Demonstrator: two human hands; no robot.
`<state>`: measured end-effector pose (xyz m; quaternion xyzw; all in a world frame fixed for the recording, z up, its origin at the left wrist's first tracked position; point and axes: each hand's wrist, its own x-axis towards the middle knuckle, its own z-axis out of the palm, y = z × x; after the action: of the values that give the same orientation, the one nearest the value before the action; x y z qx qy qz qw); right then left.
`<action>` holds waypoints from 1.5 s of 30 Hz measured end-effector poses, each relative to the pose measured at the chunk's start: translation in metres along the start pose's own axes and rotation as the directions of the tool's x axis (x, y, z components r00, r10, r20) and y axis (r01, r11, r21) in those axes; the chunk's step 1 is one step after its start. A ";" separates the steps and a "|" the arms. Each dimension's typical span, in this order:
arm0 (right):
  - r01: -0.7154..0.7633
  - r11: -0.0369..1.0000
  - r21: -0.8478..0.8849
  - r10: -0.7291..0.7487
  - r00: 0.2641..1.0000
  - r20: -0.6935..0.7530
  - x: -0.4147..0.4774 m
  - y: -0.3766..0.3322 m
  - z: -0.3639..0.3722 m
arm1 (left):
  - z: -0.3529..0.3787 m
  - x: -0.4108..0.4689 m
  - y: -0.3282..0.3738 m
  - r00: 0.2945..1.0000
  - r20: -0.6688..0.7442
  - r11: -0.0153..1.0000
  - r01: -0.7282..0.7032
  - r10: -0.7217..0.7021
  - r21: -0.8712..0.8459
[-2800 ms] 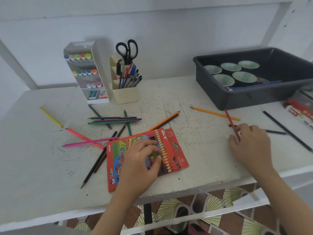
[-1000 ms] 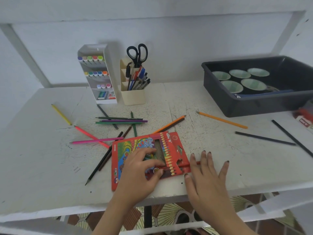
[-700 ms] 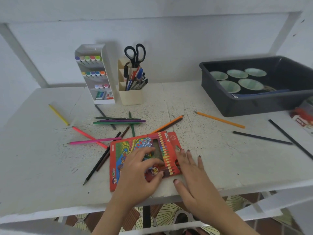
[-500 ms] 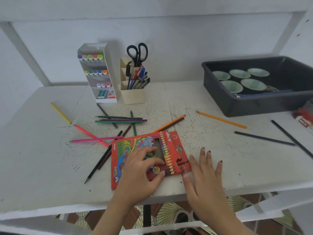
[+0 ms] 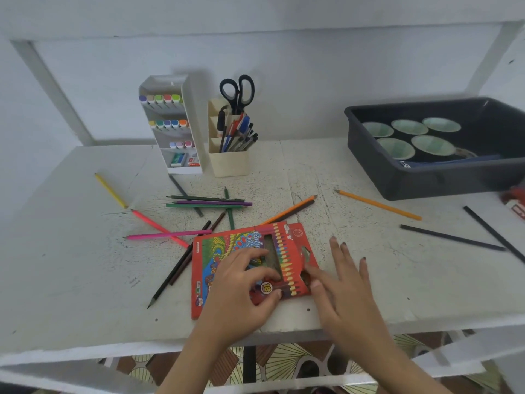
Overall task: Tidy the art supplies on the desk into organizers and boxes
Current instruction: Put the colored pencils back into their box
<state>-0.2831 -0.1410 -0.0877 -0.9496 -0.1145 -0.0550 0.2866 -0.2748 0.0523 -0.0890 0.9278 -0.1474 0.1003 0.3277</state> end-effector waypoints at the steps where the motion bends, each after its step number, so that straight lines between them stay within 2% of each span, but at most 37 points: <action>1: 0.011 1.000 -0.003 -0.011 1.000 -0.024 0.010 0.003 -0.003 | 0.000 0.000 0.000 1.000 0.004 1.000 0.003 -0.003 0.001; 5: 0.047 0.992 -0.116 -0.055 0.996 -0.063 0.066 0.014 -0.013 | -0.001 -0.001 -0.001 1.000 0.011 1.000 0.008 -0.008 0.005; 8: 0.089 0.963 -0.253 -0.088 0.996 0.012 0.106 0.024 -0.014 | -0.001 -0.001 -0.001 1.000 0.012 1.000 0.008 -0.008 0.007; 14: 0.152 0.916 -0.371 -0.112 0.986 0.126 0.146 0.034 -0.009 | -0.002 -0.002 -0.003 1.000 0.018 1.000 0.010 -0.010 0.000; 25: 0.112 0.983 -0.144 -0.109 0.994 0.033 0.134 0.039 -0.027 | -0.013 -0.002 -0.013 1.000 0.014 0.999 0.018 -0.018 -0.035; 31: 0.025 0.989 0.146 -0.028 0.999 0.018 0.094 0.038 -0.042 | -0.021 0.000 -0.017 0.999 0.017 0.994 0.029 -0.031 0.108; 34: 0.022 0.995 0.097 -0.026 0.999 0.034 0.069 0.044 -0.043 | -0.019 0.000 -0.017 0.999 0.008 0.993 0.051 -0.052 0.110; 40: -0.038 0.999 -0.023 0.037 0.998 -0.043 0.038 0.053 -0.045 | -0.016 -0.003 -0.017 0.998 -0.039 0.996 0.045 -0.042 0.082; 45: -0.016 1.000 0.004 0.016 1.000 0.004 0.030 0.045 -0.040 | -0.014 -0.004 -0.016 0.998 -0.050 0.995 0.042 -0.038 0.089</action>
<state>-0.2446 -0.1941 -0.0732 -0.9500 -0.1078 -0.0505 0.2887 -0.2744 0.0739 -0.0889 0.9417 -0.1161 0.1226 0.2912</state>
